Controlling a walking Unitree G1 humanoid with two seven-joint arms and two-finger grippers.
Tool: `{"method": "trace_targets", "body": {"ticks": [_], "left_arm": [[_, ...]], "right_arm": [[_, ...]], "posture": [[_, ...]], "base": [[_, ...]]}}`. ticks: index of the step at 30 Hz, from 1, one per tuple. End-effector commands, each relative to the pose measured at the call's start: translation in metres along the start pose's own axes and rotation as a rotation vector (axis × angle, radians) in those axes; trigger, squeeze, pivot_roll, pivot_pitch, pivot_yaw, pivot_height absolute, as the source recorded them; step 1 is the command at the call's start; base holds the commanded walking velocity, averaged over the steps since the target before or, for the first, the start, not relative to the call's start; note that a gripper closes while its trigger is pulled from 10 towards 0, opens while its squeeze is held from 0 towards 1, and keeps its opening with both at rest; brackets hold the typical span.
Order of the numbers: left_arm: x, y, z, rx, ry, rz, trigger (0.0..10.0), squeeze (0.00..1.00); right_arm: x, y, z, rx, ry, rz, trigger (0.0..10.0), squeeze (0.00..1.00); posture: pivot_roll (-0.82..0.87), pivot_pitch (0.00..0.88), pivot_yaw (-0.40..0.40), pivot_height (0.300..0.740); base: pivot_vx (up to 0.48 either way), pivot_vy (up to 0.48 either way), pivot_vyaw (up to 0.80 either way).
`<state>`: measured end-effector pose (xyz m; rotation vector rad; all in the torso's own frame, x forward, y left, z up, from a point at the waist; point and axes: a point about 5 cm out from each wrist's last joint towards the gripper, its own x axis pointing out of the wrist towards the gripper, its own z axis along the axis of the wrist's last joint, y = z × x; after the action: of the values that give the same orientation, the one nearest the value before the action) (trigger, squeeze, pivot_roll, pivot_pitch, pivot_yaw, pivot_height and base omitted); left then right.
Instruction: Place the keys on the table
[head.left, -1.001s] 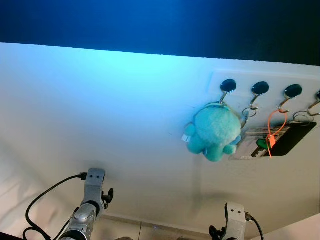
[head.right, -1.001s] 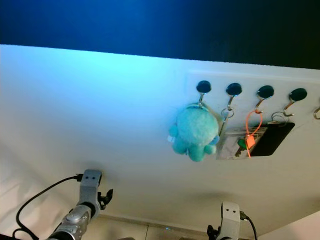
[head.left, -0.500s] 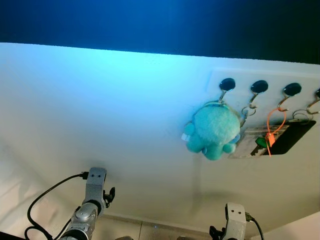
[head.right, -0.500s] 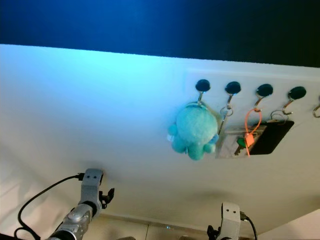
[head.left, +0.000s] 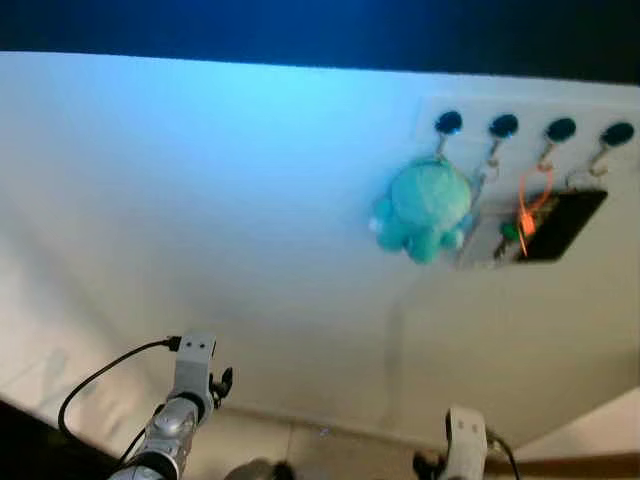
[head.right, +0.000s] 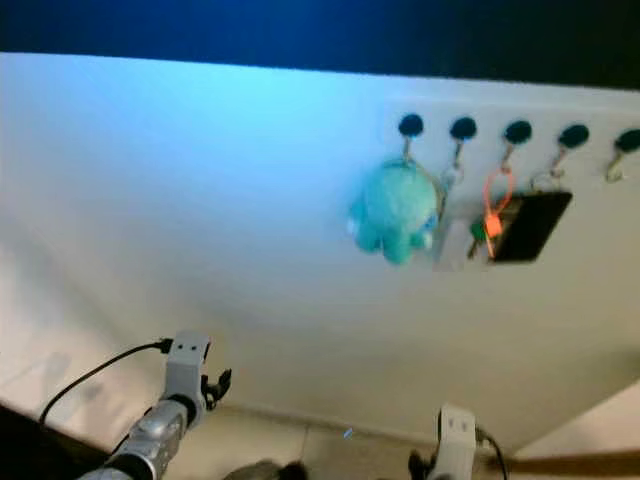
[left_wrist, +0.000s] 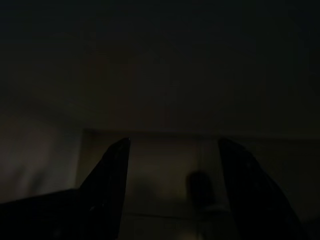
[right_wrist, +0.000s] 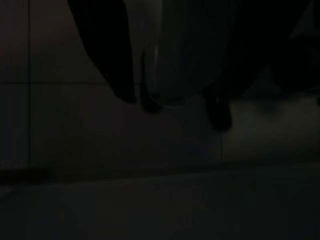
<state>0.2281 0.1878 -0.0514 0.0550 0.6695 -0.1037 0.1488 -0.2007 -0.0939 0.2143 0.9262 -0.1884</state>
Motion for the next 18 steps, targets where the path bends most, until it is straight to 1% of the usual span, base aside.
{"method": "trace_targets", "body": {"ticks": [1, 3, 8, 10, 11, 13, 14, 15, 18], "left_arm": [[0.001, 0.0, 0.004, 0.029, -0.007, -0.012, 10.0, 0.0], [0.002, 0.0, 0.005, 0.035, -0.009, -0.016, 10.0, 0.0], [0.004, -0.004, 0.009, 0.07, -0.001, -0.042, 10.0, 0.0], [0.005, -0.009, 0.01, 0.135, 0.01, -0.071, 10.0, 0.0], [0.005, -0.009, 0.01, 0.135, 0.01, -0.071, 10.0, 0.0], [0.006, -0.01, 0.011, 0.168, 0.008, -0.083, 10.0, 0.0], [0.006, -0.01, 0.011, 0.168, 0.008, -0.083, 10.0, 0.0], [0.006, -0.011, 0.011, 0.173, 0.007, -0.088, 10.0, 0.04], [0.006, -0.013, 0.01, 0.163, 0.01, -0.09, 10.0, 0.02]], "right_arm": [[-0.001, -0.001, -0.005, 0.024, 0.01, -0.011, 10.0, 0.0], [-0.001, -0.001, -0.004, 0.027, 0.01, -0.012, 10.0, 0.0], [-0.001, 0.0, -0.005, 0.039, 0.009, -0.015, 10.0, 0.0], [-0.001, -0.001, -0.006, 0.044, 0.011, -0.018, 10.0, 0.0], [-0.001, -0.001, -0.006, 0.044, 0.011, -0.018, 10.0, 0.0], [-0.002, -0.001, -0.007, 0.047, 0.012, -0.019, 10.0, 0.0], [-0.002, -0.001, -0.007, 0.047, 0.012, -0.019, 10.0, 0.0], [-0.002, -0.001, -0.007, 0.048, 0.013, -0.02, 10.0, 0.0], [-0.002, -0.001, -0.008, 0.051, 0.013, -0.021, 10.0, 0.0]], "posture": [[0.02, 0.058, 0.031, 0.74], [0.02, 0.058, 0.033, 0.74], [0.02, 0.059, 0.038, 0.74], [0.02, 0.061, 0.042, 0.74], [0.02, 0.061, 0.042, 0.74], [0.02, 0.06, 0.043, 0.74], [0.02, 0.06, 0.043, 0.74], [0.02, 0.06, 0.043, 0.74], [0.02, 0.059, 0.043, 0.74]], "base": [[-0.33, 0.0, 0.0], [-0.319, 0.0, 0.0], [0.0, 0.0, 0.0], [0.0, 0.0, 0.0], [0.0, 0.0, 0.0], [0.0, -0.48, 0.0], [0.0, -0.48, 0.0], [0.0, -0.48, 0.0], [0.0, -0.48, 0.0]]}}
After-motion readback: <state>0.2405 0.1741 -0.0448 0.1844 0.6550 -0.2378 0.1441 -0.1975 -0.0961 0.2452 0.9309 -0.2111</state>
